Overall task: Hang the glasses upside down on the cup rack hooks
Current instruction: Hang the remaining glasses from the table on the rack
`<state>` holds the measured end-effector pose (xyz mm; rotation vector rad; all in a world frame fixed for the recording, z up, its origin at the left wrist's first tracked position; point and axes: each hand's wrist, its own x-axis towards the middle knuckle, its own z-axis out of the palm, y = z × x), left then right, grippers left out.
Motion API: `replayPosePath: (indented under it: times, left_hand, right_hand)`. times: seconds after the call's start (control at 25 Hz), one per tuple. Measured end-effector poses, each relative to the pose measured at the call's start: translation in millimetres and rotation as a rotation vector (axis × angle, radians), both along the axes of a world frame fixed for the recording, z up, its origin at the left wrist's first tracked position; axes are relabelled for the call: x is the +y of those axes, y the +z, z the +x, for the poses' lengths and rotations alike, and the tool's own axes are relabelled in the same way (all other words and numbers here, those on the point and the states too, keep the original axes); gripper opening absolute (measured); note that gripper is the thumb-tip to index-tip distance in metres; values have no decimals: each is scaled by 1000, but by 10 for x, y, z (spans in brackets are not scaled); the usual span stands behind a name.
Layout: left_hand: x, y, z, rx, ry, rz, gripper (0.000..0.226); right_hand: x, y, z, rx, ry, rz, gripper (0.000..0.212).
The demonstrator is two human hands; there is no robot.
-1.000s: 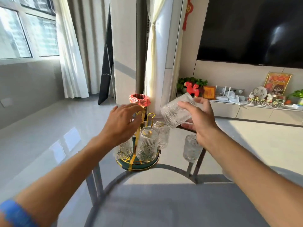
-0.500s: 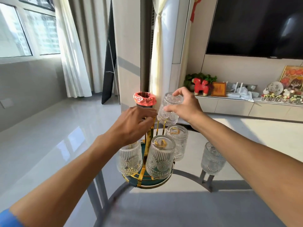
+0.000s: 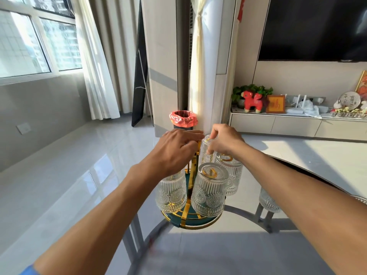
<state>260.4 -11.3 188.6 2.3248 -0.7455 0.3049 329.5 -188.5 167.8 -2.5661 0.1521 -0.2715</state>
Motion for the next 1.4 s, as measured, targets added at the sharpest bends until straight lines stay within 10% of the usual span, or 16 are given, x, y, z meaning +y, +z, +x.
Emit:
replayPosePath:
  times: [0.28, 0.48, 0.92, 1.04, 1.2, 1.4]
  left_hand:
    - [-149, -70, -248, -43, 158, 395, 62]
    - [-473, -432, -977, -297, 101, 117, 61]
    - [-1433, -1911, -1468, 137, 99, 552, 71]
    - [-1426, -2052, -1447, 105, 105, 573, 75]
    - [-1431, -2062, -1461, 95, 110, 540, 80]
    - [-1428, -2054, -1452, 97, 115, 533, 74]
  right_hand:
    - [-125, 150, -389, -3, 110, 130, 20]
    - [-606, -174, -1470, -308, 51, 347, 16]
    - [-1812, -1460, -2727, -89, -312, 345, 18]
    - [-2103, -1512, -2620, -175, -688, 732, 45]
    - [-2320, -1567, -2376, -213, -685, 599, 100]
    - [-2466, -1547, -2187, -91, -574, 539, 97]
